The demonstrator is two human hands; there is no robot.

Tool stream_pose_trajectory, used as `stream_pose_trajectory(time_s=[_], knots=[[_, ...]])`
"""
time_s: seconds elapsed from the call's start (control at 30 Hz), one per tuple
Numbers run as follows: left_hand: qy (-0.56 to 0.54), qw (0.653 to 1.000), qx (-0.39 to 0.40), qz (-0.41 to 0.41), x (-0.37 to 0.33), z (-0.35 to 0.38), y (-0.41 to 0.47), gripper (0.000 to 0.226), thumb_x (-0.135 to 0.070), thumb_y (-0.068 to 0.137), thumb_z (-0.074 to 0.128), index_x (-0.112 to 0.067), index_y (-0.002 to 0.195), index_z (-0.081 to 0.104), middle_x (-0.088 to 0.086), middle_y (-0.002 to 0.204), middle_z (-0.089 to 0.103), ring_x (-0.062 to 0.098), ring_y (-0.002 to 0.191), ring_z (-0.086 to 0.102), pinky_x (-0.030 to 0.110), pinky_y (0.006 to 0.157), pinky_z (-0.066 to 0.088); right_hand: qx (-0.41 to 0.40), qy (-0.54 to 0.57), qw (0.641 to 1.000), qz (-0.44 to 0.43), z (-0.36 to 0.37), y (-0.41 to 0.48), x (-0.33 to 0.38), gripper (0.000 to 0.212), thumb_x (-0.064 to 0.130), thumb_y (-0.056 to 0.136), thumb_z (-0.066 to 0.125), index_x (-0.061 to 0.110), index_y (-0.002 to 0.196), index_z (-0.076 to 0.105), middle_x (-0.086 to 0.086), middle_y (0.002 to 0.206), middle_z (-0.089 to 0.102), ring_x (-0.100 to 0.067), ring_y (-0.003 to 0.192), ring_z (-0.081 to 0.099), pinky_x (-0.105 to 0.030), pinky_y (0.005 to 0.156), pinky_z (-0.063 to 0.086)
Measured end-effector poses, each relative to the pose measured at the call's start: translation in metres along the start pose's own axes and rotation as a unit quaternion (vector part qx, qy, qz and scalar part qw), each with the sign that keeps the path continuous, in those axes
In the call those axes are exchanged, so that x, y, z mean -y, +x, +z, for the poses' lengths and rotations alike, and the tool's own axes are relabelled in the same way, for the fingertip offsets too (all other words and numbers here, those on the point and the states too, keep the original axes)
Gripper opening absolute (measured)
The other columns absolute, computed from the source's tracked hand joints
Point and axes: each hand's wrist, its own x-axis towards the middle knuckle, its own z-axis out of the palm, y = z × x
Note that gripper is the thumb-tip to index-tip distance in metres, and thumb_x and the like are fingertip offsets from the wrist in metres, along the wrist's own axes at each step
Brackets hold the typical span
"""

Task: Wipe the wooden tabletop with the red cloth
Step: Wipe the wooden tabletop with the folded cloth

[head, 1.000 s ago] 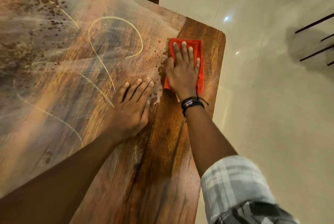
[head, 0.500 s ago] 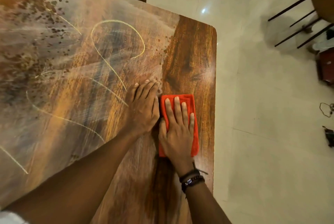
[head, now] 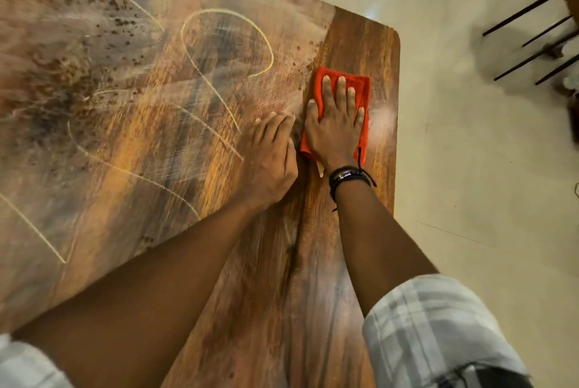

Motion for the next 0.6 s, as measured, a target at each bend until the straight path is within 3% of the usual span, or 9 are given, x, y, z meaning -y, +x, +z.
stream_pose_trajectory(time_s=[0.1,0.3,0.47,0.6], knots=[[0.000,1.000,-0.004,0.004,0.000,-0.008,-0.011,0.052,-0.029,0.099,0.028,-0.004,0.142,0.046,0.013,0.147,0.048,0.027,0.142,0.037,0.043,0.122,0.019,0.012,-0.002,1.000,-0.022,-0.001,-0.036,-0.001,0.059,0.045,0.106,0.028,0.033,0.160,0.006,0.004,0.169,-0.003,-0.018,0.155,-0.005,-0.048,0.124,-0.007],[0.124,0.991,0.013,0.043,0.004,-0.026,-0.113,0.051,-0.030,0.102,0.031,-0.007,0.145,0.044,0.011,0.151,0.043,0.027,0.146,0.031,0.051,0.121,0.019,-0.009,0.009,0.999,-0.053,0.011,-0.167,-0.009,0.062,0.050,0.100,0.019,0.032,0.159,0.015,0.004,0.168,0.007,-0.017,0.155,0.001,-0.043,0.123,-0.007],[0.156,0.985,0.036,0.070,0.014,-0.037,-0.168,0.053,-0.027,0.101,0.030,-0.005,0.147,0.043,0.012,0.155,0.041,0.027,0.146,0.032,0.051,0.120,0.023,-0.025,-0.001,0.998,-0.052,0.025,-0.273,-0.016,0.059,0.048,0.104,0.024,0.030,0.159,0.019,0.003,0.168,0.012,-0.019,0.155,0.006,-0.044,0.125,-0.003],[0.193,0.976,0.062,0.075,0.011,-0.035,-0.168,0.053,-0.027,0.100,0.034,-0.007,0.148,0.042,0.011,0.156,0.038,0.027,0.146,0.032,0.052,0.118,0.025,-0.022,-0.014,0.999,-0.039,0.029,-0.286,-0.018,0.058,0.048,0.104,0.026,0.031,0.159,0.019,0.003,0.167,0.013,-0.018,0.155,0.007,-0.047,0.124,0.003]])
